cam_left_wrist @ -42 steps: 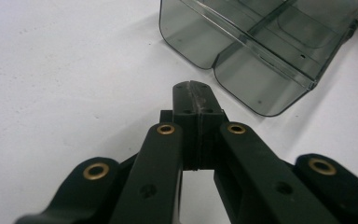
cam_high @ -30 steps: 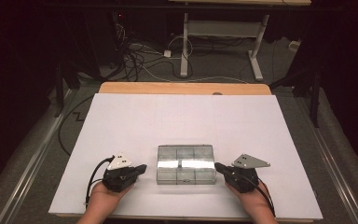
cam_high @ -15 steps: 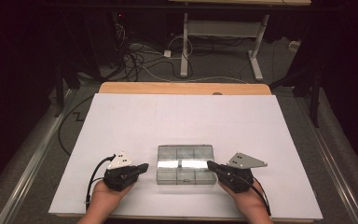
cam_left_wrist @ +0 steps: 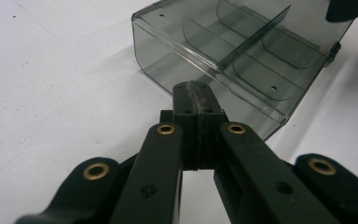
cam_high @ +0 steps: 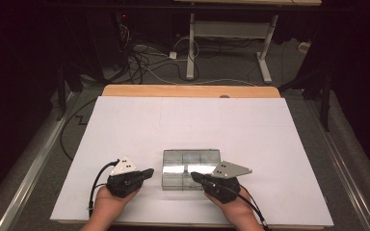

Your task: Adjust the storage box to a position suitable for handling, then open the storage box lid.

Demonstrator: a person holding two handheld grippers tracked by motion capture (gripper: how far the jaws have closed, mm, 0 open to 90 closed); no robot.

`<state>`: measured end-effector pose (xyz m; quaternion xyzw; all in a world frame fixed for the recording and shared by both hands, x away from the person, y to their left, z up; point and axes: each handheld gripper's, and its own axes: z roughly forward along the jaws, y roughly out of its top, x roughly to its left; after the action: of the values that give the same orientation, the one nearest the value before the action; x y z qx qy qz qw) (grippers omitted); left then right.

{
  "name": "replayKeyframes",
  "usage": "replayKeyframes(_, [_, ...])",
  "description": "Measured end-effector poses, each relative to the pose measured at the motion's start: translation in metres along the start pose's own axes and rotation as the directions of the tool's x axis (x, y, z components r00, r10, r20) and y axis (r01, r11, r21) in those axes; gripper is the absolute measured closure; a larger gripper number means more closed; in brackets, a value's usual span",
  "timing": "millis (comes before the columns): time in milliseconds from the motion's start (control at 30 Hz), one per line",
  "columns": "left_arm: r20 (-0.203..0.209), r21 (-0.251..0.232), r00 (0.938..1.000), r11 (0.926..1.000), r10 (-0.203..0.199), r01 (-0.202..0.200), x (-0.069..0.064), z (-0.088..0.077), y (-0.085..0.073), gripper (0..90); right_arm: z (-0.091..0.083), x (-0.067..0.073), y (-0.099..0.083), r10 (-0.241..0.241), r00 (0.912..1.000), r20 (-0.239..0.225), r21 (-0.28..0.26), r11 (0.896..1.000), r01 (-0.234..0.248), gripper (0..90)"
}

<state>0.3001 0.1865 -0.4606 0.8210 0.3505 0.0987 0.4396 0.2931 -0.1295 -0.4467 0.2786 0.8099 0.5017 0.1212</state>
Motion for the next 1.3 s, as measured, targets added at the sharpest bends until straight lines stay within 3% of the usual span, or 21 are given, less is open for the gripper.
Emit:
replayKeyframes(333, [-0.007, 0.037, 0.9994, 0.9987, 0.035, -0.034, -0.004, 0.008, 0.001, 87.6, 0.013, 0.016, -0.004, -0.035, 0.9976, -0.06, 0.036, 0.999, 0.037, 90.0])
replayKeyframes(633, [-0.01, 0.027, 0.999, 0.9987, 0.044, -0.043, -0.007, 0.01, 0.003, 87.5, 0.015, 0.025, -0.01, -0.034, 0.9944, -0.1, 0.074, 0.996, 0.042, 90.0])
replayKeyframes(1000, [0.032, 0.029, 0.9993, 0.9994, 0.017, -0.018, -0.005, 0.014, 0.006, 87.5, 0.015, 0.019, -0.024, -0.007, 0.9945, -0.105, 0.131, 0.991, 0.021, 90.0])
replayKeyframes(1133, [0.035, 0.031, 0.9992, 0.9993, 0.021, -0.022, -0.005, 0.016, 0.007, 87.5, 0.016, 0.015, -0.031, 0.011, 0.9952, -0.097, 0.179, 0.984, 0.007, 90.0])
replayKeyframes(1300, [0.036, 0.047, 0.9993, 0.9989, 0.006, -0.008, -0.004, 0.017, 0.007, 87.5, 0.017, 0.016, -0.032, 0.02, 0.9947, -0.101, 0.193, 0.981, -0.001, 90.0])
